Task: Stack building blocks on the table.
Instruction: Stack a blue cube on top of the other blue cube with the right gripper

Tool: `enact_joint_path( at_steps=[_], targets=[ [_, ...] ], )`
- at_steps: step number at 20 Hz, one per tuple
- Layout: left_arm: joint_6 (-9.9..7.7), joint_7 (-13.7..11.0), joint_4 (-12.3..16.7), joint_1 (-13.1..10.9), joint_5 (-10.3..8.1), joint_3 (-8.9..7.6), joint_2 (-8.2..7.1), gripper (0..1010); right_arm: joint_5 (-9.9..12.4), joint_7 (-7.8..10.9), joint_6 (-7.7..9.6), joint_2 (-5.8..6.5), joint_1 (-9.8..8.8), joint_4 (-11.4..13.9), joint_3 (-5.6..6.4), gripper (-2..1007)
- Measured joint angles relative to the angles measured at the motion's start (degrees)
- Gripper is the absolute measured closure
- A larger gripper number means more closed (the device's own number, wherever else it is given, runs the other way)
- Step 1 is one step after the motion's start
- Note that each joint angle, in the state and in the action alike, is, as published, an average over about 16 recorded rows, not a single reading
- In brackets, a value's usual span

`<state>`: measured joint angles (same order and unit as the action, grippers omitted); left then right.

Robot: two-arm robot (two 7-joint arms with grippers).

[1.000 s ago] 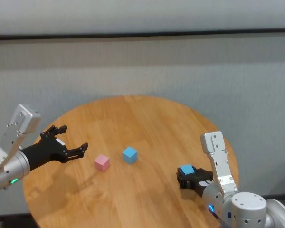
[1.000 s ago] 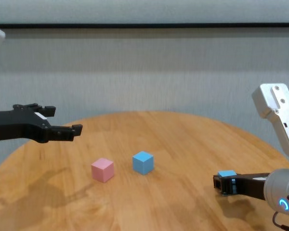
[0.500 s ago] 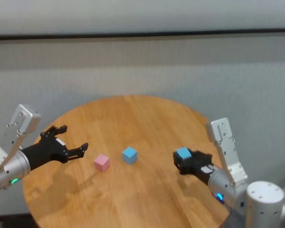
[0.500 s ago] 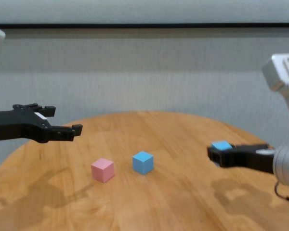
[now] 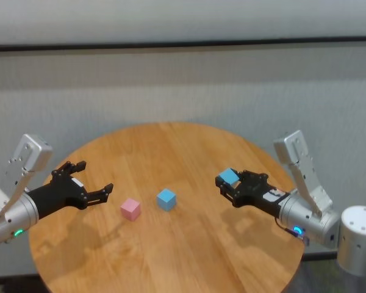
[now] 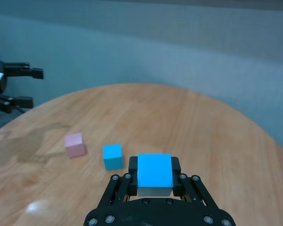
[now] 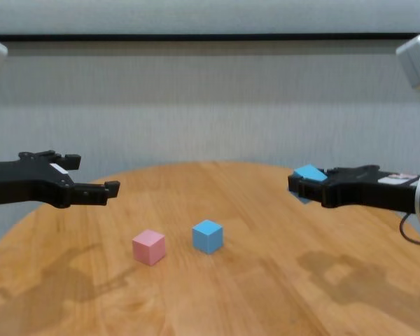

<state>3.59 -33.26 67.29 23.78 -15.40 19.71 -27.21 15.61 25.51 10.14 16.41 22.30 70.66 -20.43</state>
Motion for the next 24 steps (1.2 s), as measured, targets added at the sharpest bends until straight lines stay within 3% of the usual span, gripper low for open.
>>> enact_joint_path(
  at_steps=[4,9,16,24],
  targets=[
    [0.0,0.0,0.0,0.0,0.0,0.0,0.0,8,0.81,4.43,-2.64,0.43,3.59,-4.58,-1.54,637],
    [0.0,0.0,0.0,0.0,0.0,0.0,0.0,8,1.12,7.17,-4.92,-0.57,7.54,-10.17,-3.67,637],
    [0.0,0.0,0.0,0.0,0.0,0.0,0.0,8,0.54,7.64,-7.24,-3.91,11.75,-17.04,-6.55,637],
    [0.0,0.01,0.0,0.0,0.0,0.0,0.0,8,-0.67,6.89,-10.0,-8.19,15.27,-24.48,-8.58,637]
  ],
)
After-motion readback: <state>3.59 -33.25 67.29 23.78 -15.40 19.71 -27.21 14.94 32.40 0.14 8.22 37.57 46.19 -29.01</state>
